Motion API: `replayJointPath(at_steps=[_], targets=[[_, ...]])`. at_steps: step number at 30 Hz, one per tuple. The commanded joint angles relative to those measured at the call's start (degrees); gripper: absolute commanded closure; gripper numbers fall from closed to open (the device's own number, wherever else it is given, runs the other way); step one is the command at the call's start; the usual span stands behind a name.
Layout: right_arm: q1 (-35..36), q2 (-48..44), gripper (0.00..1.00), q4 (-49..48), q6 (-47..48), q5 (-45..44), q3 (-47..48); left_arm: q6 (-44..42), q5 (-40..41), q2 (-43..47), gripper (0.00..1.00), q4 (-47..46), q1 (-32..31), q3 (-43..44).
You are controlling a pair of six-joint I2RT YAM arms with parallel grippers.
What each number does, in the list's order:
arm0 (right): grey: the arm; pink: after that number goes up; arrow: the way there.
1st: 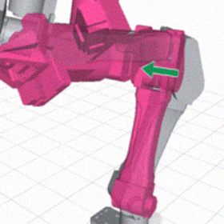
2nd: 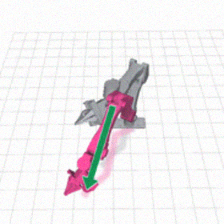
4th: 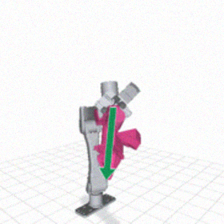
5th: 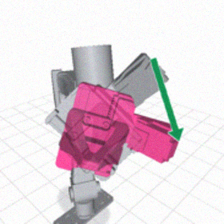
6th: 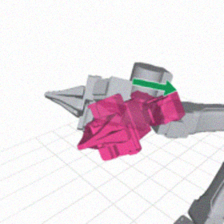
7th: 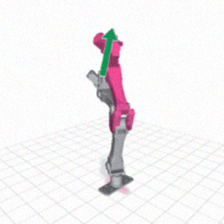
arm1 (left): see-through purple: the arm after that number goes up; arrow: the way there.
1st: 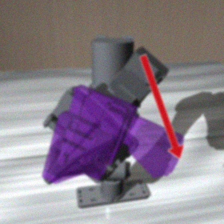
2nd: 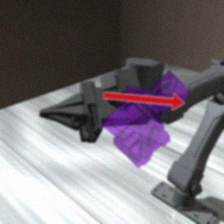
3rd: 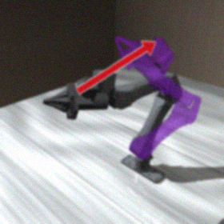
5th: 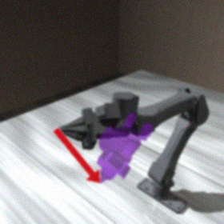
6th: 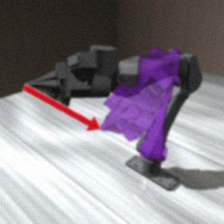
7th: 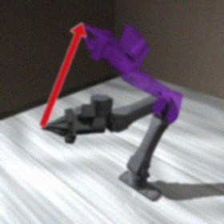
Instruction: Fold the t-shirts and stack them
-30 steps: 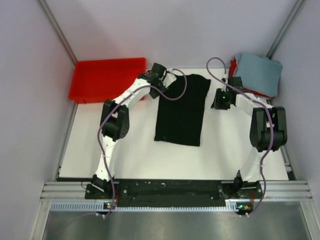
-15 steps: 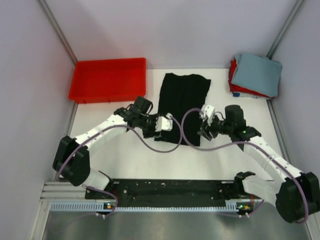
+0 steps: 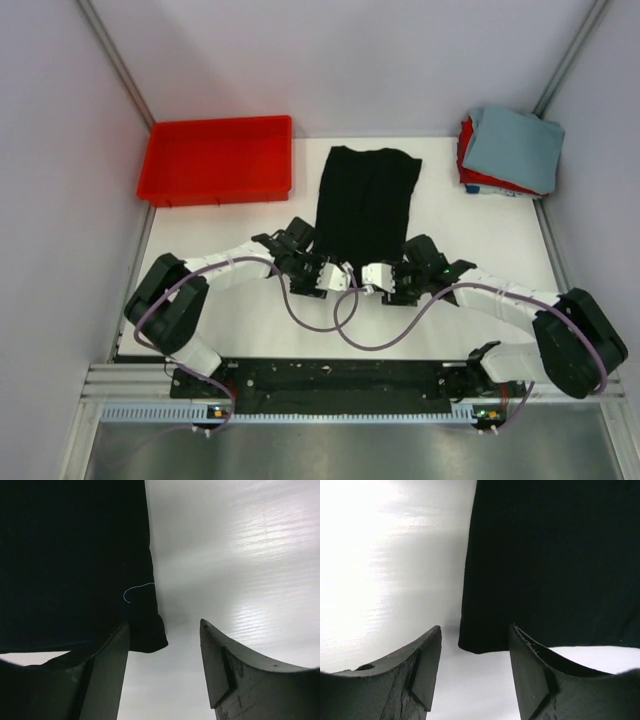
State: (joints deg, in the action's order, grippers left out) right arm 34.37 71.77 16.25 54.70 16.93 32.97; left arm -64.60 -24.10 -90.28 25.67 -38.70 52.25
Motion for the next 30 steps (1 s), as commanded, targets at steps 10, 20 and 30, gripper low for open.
replayJointPath(at_steps=[10, 20, 30], targets=[[4.2, 5.1, 1.00, 2.6, 0.8, -6.6, 3.1, 7.7, 11.2, -3.0, 1.00, -0.8, -1.7, 3.6], [18.7, -17.5, 1.00, 32.3, -1.5, -7.5, 9.6, 10.0, 7.1, 15.9, 1.00, 27.9, -2.3, 5.9], [27.7, -25.7, 1.00, 45.6, -13.5, -1.3, 22.6, 10.3, -3.0, 25.1, 1.00, 48.1, -2.7, 17.4]])
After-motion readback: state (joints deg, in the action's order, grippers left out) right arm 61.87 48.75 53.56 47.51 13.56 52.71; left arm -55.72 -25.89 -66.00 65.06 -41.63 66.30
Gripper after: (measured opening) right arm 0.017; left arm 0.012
